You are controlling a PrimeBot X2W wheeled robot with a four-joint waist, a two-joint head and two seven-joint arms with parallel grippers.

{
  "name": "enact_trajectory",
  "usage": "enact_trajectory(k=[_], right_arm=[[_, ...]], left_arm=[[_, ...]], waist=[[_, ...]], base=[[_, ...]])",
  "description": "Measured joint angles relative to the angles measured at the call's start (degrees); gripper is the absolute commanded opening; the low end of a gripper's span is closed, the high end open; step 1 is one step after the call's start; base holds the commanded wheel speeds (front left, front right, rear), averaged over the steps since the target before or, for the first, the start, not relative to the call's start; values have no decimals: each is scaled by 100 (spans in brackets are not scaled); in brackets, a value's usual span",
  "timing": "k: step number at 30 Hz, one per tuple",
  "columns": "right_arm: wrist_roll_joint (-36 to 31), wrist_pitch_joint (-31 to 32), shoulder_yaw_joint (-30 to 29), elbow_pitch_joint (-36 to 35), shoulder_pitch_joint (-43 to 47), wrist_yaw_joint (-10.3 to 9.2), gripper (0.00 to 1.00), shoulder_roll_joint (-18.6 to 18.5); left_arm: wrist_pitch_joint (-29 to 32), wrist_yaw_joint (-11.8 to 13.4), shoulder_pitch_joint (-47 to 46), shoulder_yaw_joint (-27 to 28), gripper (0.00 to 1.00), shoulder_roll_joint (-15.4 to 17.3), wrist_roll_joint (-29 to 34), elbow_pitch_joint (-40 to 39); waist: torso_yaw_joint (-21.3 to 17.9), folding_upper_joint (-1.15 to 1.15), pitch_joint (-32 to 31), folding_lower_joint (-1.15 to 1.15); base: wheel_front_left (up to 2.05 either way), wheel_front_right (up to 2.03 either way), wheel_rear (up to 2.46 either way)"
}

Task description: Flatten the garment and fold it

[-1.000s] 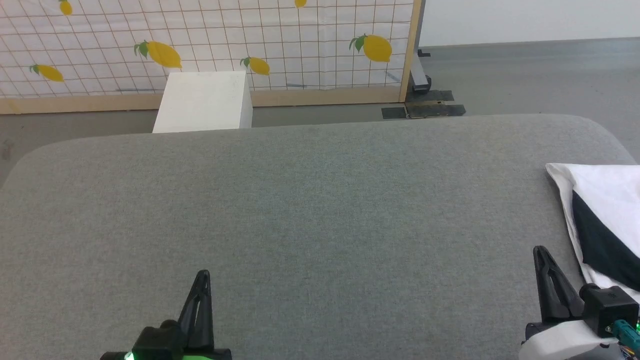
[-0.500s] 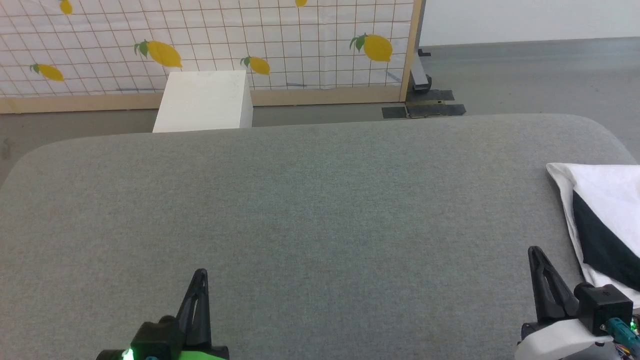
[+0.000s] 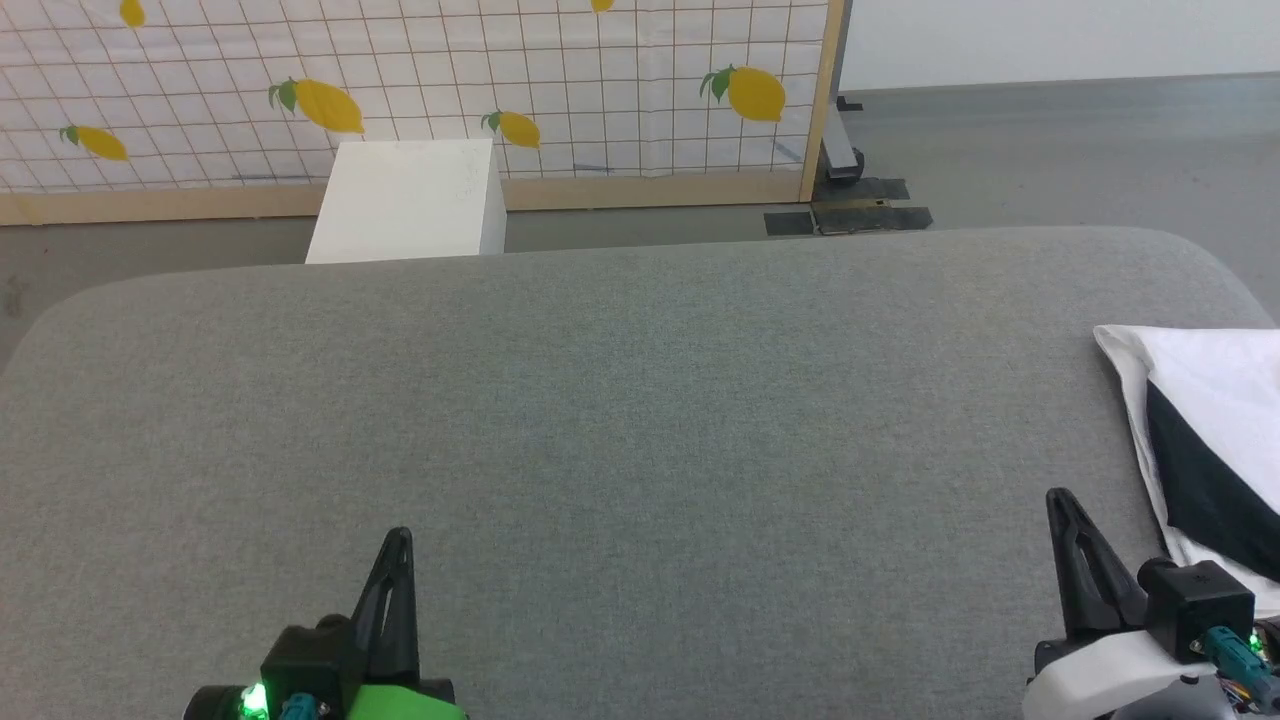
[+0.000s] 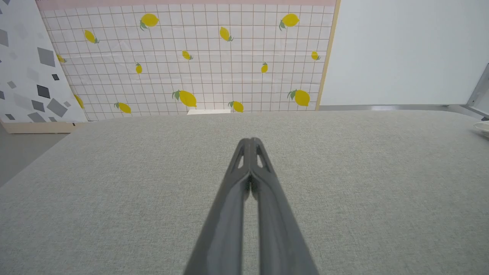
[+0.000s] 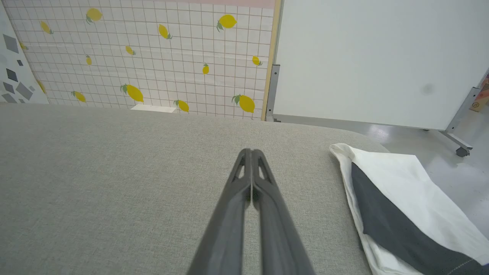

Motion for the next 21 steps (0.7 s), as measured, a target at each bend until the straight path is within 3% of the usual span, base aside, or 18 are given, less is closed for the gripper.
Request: enact_trajectory(k=[21], right_arm=[[1,105,120,44,-125,0,0,0]], left_arm=[[234,-104,-160,171,0,-97,199,80]], waist=[[6,0,14,0]], base=[[0,0,0]])
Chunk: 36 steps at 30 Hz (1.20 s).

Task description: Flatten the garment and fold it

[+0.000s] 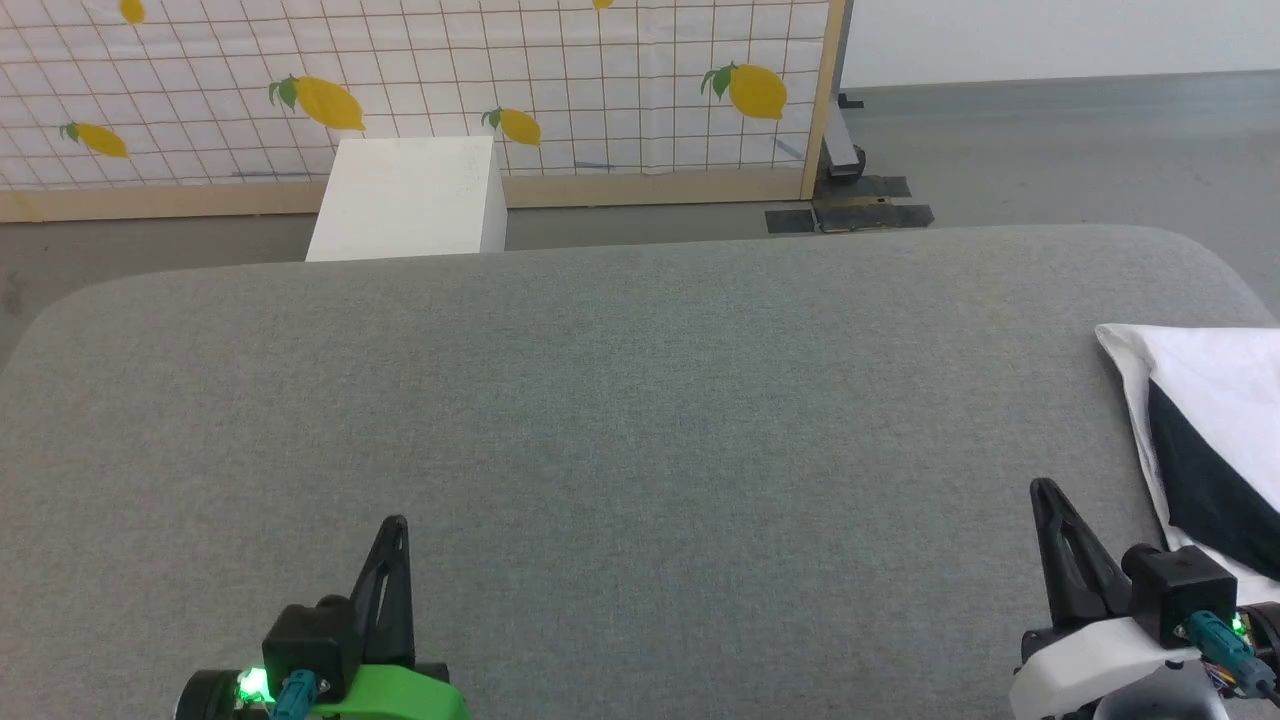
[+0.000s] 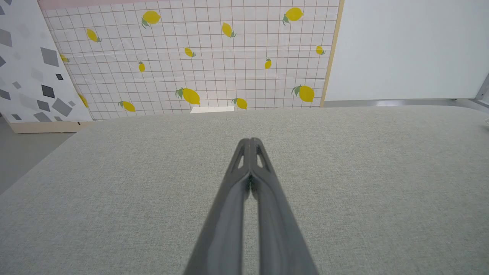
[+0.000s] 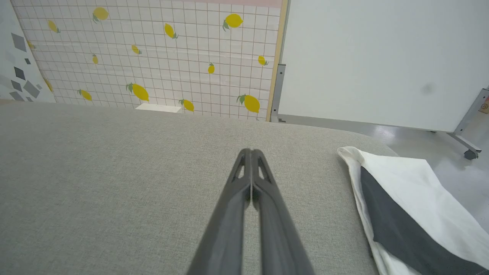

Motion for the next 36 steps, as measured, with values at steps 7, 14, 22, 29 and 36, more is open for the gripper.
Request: enact_trajectory(k=[7,14,22,29,36], right_arm=[[1,9,31,11,-50,0,0,0],[2,58,65,26,-105,0,0,0],[20,102,124,46,-149,0,0,0],[35,142,176,62,-224,0,0,0],[42,179,209,73,-244,0,0,1]], left_arm=[[81,-52,-92,49,0,-22,36,20],[155,-60,-147,123,0,-40,90,37],[268,-119,-238,190,0,-67,140,70],[380,-168,-326,267,0,-98,187,102],[455,-211,-381,335,0,-147,304,134]], waist=[[2,0,5,0],[4,0,9,0],[7,0,16,0],[10,0,22,0],[12,0,26,0]], base=[[0,0,0],[0,0,0],[0,0,0],[0,0,0],[0,0,0]])
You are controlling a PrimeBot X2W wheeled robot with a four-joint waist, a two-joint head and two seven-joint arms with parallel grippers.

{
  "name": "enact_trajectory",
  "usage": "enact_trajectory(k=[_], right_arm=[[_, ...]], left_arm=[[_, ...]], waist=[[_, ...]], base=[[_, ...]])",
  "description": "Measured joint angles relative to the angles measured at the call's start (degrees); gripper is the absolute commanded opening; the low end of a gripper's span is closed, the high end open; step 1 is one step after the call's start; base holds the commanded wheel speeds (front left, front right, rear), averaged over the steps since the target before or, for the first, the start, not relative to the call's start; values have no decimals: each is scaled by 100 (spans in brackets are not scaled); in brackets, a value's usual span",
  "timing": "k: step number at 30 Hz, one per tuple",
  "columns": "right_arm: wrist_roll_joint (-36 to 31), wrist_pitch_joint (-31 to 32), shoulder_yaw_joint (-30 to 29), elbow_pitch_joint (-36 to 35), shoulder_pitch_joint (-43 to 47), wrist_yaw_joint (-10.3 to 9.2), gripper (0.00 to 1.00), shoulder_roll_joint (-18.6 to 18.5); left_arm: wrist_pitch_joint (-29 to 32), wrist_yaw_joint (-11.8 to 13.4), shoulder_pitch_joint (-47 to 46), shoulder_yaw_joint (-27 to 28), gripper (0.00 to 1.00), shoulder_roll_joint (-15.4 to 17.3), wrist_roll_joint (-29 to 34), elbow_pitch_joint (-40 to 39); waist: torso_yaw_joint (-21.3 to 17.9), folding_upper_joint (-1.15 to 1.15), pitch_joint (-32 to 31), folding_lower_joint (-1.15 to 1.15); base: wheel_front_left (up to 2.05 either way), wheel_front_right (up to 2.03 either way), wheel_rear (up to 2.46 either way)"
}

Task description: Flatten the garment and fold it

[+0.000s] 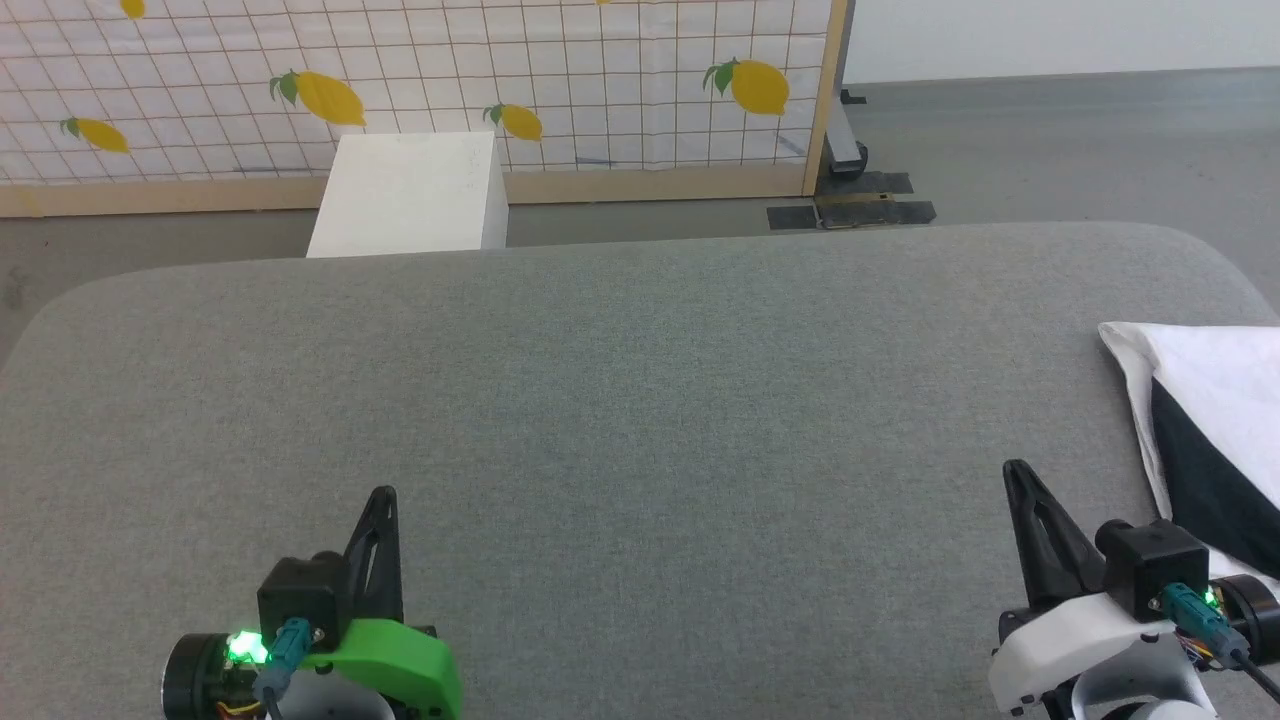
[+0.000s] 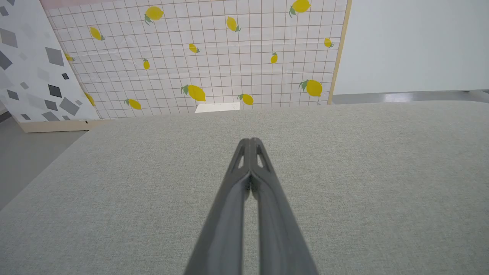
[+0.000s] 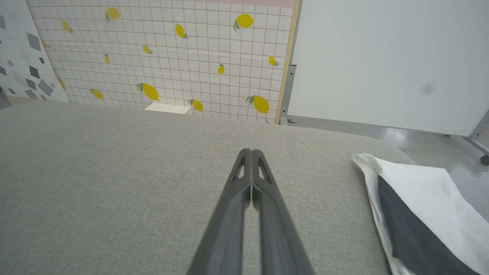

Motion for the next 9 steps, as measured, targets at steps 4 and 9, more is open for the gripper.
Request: enact_trajectory(k=[4,9], right_arm=[[1,23,19,5,-36,0,0,0],[1,32,43,19,-93,0,0,0]], left_arm=[[43,-20,-30,23,0,-16,23,18],[100,-43,-78,53,0,-31,67,37]], waist=[[1,0,3,0],[3,0,6,0]], base=[[0,0,0],[0,0,0]])
